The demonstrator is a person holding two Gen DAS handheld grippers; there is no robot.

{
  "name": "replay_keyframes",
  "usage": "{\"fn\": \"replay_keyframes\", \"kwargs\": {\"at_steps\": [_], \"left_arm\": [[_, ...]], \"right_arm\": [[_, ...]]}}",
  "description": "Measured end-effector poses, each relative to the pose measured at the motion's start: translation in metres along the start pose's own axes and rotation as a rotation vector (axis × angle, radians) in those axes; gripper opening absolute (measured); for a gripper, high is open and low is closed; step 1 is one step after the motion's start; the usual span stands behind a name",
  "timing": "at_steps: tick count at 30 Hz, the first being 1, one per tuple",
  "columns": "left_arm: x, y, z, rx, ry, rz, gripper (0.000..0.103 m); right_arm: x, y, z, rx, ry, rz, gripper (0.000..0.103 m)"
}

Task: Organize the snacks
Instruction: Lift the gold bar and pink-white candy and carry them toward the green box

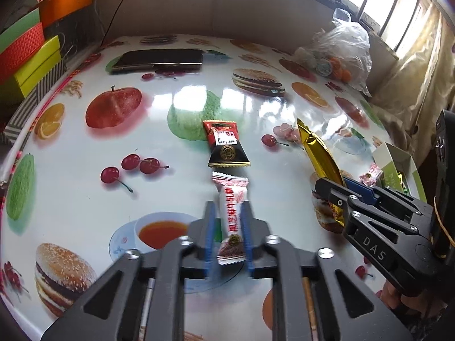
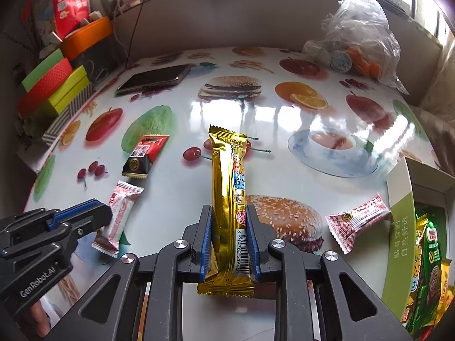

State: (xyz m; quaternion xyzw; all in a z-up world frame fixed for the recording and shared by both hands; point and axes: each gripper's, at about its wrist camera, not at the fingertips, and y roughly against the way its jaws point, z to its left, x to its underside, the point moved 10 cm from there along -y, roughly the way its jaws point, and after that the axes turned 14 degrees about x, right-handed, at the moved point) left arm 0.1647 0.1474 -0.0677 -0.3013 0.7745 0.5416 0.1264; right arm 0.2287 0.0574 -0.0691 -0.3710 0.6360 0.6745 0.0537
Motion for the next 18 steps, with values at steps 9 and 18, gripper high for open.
{"fn": "replay_keyframes", "kwargs": {"at_steps": [9, 18], "left_arm": [[0.006, -0.011, 0.004, -0.056, -0.001, 0.028, 0.050], [0.005, -0.017, 0.008, -0.131, -0.049, 0.038, 0.048]], "right_arm": [[0.001, 0.000, 0.001, -0.004, -0.007, 0.006, 0.022], [-0.001, -0.002, 0.001, -0.006, -0.010, 0.009, 0.022]]}}
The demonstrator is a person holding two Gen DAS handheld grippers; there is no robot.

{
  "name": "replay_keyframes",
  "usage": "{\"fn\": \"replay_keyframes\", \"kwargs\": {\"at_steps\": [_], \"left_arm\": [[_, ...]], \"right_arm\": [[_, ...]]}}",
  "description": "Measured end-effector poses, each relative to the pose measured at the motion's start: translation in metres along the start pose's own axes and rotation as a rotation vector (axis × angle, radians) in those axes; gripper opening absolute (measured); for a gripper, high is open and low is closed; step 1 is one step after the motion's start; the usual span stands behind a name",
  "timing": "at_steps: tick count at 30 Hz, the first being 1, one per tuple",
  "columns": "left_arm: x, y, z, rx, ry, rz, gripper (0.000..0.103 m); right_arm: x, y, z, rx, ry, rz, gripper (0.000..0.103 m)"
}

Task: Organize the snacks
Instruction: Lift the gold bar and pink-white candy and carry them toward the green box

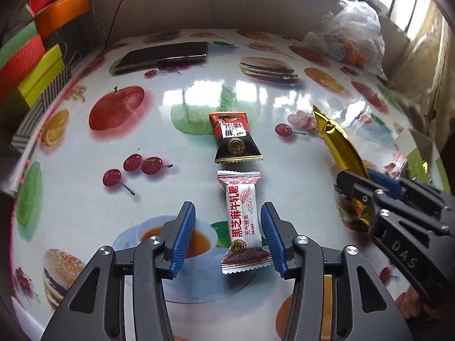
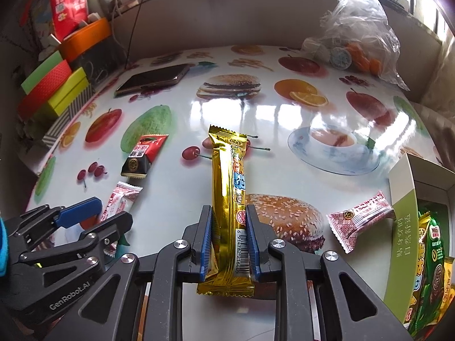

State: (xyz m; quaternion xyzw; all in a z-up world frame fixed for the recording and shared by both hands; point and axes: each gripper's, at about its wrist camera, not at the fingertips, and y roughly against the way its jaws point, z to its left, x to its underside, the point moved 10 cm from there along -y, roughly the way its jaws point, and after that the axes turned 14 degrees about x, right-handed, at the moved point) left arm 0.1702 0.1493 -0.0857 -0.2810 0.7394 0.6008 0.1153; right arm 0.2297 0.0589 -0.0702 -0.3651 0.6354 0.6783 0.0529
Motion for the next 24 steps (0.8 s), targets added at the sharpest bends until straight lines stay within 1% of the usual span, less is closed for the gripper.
{"fn": "replay_keyframes", "kwargs": {"at_steps": [1, 3, 8, 13, 24], "left_arm": [[0.000, 0.000, 0.000, -0.008, -0.004, -0.003, 0.044], [-0.001, 0.000, 0.000, -0.025, -0.023, -0.007, 0.022], [-0.002, 0.001, 0.002, -0.019, -0.018, -0.009, 0.019], [0.000, 0.003, 0.002, -0.013, -0.017, -0.013, 0.019], [-0.003, 0.023, -0.006, 0.015, -0.020, -0.046, 0.019]], "right_arm": [[0.000, 0.000, 0.000, -0.001, -0.001, 0.000, 0.022], [0.001, 0.001, -0.001, -0.001, -0.004, -0.001, 0.022], [0.000, 0.005, -0.002, 0.002, -0.007, -0.010, 0.022], [0.000, 0.010, -0.002, 0.002, -0.010, -0.020, 0.022], [0.003, 0.022, -0.002, 0.007, -0.009, -0.029, 0.022]]}}
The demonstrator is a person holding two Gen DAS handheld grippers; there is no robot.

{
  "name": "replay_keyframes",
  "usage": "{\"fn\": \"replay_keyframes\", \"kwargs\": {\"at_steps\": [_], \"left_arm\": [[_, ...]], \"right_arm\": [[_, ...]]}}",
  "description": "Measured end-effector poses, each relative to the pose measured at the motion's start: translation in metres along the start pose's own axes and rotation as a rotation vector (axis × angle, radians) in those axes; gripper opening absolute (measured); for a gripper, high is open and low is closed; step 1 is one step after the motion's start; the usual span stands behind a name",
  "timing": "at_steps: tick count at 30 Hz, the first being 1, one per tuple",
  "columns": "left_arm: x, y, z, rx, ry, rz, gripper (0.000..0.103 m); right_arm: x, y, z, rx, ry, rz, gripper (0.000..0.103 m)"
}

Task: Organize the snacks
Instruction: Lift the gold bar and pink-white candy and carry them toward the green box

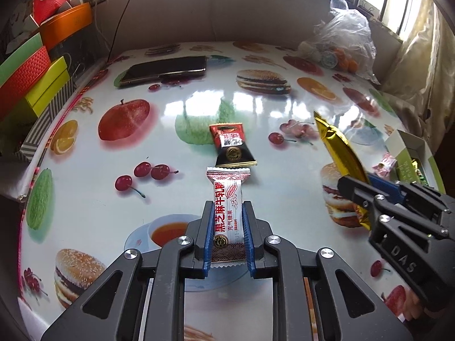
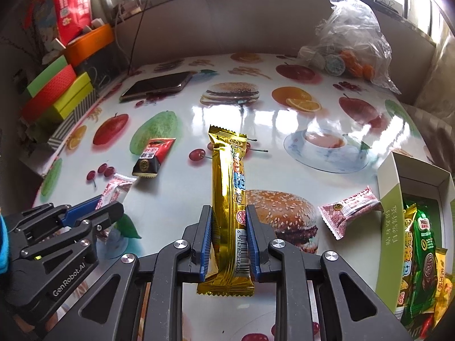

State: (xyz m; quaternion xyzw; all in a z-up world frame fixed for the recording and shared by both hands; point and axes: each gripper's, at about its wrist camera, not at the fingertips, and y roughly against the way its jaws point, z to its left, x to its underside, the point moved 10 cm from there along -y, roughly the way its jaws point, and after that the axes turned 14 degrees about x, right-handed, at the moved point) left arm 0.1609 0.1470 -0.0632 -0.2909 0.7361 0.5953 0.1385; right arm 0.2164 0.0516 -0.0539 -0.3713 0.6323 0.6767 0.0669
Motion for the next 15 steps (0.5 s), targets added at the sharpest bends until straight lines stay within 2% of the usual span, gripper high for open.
{"fn": "replay_keyframes", "kwargs": {"at_steps": [15], "left_arm": [[-0.002, 0.030, -0.016, 0.037, -0.024, -0.042, 0.019]], "right_arm": [[0.009, 0.027, -0.002, -0.008, -0.017, -0.019, 0.022]]}}
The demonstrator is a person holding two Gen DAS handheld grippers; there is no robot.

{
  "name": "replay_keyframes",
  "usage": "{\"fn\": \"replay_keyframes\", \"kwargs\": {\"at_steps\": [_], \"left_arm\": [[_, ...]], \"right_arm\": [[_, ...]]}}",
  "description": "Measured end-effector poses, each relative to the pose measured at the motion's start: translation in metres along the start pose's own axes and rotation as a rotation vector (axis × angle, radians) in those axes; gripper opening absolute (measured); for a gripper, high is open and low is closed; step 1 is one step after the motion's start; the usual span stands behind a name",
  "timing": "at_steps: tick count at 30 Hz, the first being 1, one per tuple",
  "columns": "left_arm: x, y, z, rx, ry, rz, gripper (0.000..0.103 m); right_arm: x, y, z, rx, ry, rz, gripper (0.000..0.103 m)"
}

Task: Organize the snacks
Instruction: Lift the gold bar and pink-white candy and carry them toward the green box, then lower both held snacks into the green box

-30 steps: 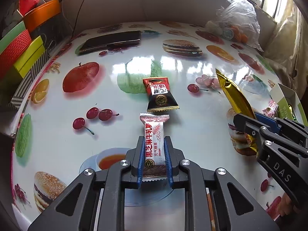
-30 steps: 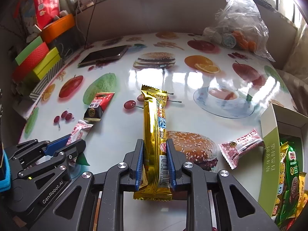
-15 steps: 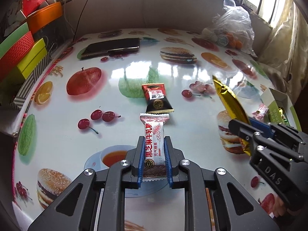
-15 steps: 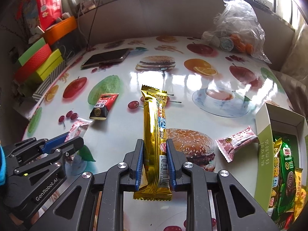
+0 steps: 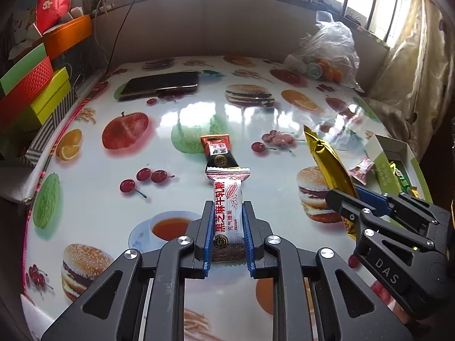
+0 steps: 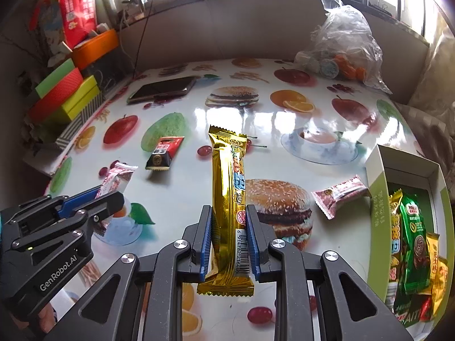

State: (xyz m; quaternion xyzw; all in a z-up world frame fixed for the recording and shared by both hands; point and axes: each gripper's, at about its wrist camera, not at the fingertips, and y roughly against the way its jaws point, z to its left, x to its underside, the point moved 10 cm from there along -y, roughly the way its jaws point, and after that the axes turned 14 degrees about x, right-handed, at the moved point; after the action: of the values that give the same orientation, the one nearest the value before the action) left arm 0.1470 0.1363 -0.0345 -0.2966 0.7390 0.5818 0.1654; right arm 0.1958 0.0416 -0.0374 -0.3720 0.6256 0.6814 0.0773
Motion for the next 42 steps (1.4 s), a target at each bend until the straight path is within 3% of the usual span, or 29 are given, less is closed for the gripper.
{"fn": "replay_keyframes", "kwargs": {"at_steps": [23, 42], "left_arm": [[-0.009, 0.013, -0.059, 0.087, -0.072, -0.016, 0.019], [-0.028, 0.006, -0.130, 0.191, -0.163, -0.005, 0.019]], "right_arm": [[0.017, 0.042, -0.047, 0.046, -0.092, -0.035, 0.022], [0.027, 0.069, -0.115, 0.147, -0.198, -0.044, 0.022]]}}
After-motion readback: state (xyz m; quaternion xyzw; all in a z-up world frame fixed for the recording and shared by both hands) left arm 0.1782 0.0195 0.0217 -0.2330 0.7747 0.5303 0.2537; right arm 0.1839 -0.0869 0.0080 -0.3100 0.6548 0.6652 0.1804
